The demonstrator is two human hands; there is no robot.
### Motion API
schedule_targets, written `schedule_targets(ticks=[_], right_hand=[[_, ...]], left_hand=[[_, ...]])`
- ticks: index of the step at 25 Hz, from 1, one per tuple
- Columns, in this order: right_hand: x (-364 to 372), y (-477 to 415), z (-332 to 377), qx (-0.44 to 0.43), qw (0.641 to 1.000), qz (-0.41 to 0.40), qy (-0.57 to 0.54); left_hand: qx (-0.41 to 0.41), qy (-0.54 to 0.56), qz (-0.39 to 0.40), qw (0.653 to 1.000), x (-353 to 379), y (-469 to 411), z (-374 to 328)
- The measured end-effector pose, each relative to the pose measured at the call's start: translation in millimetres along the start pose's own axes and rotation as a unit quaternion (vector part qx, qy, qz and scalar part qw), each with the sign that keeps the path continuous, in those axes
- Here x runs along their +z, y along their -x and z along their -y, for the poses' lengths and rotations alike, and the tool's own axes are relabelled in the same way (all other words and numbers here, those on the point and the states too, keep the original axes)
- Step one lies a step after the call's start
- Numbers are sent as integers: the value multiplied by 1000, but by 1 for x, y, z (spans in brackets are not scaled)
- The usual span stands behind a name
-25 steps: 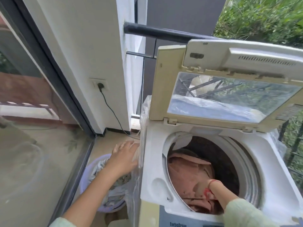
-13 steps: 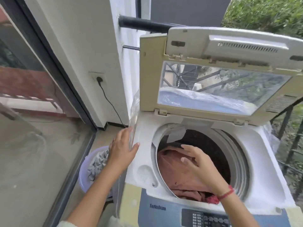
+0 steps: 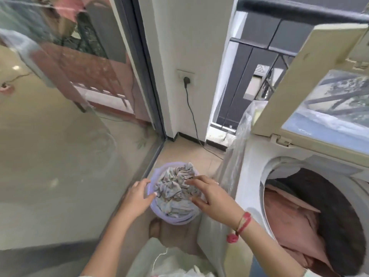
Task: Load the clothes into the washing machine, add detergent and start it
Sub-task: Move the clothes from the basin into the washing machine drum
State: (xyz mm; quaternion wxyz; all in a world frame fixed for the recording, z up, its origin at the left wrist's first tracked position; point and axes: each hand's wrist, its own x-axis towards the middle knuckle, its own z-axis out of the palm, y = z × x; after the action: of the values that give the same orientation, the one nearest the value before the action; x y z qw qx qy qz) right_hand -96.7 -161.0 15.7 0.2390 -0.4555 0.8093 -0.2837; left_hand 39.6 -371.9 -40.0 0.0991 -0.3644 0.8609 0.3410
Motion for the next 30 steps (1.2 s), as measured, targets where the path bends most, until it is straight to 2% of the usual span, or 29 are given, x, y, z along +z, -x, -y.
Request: schedule_targets(ticks=[3, 6, 9, 13, 17, 19, 22, 25, 27, 30], right_hand=[[41, -45, -4, 92, 995, 10, -22], [90, -92, -17, 197, 979, 21, -41], [137, -138, -42, 311, 949, 35, -46], [196, -168, -96, 406, 909, 81, -54], [254, -182, -175, 426, 897, 116, -2], [286, -189, -214, 421, 900, 109, 25], [332, -198, -263, 364, 923, 98, 80], [381, -209, -291, 303, 939, 105, 123], [405, -218, -301, 288, 944, 65, 150], [420, -232, -307, 309, 939, -65, 135]], left_hand=[[4, 28, 73, 997, -6, -44, 44], [-14, 10, 139, 990, -7, -91, 90], [-19, -36, 206, 978, -1, -133, 124], [-10, -80, 240, 968, 36, -196, 153], [30, -115, 247, 962, 99, -257, 164], [55, -135, 237, 961, 141, -283, 172], [69, -152, 239, 957, 198, -308, 189], [40, -157, 238, 958, 237, -317, 213], [33, -154, 209, 965, 251, -320, 223], [60, -196, 182, 962, 265, -324, 230]])
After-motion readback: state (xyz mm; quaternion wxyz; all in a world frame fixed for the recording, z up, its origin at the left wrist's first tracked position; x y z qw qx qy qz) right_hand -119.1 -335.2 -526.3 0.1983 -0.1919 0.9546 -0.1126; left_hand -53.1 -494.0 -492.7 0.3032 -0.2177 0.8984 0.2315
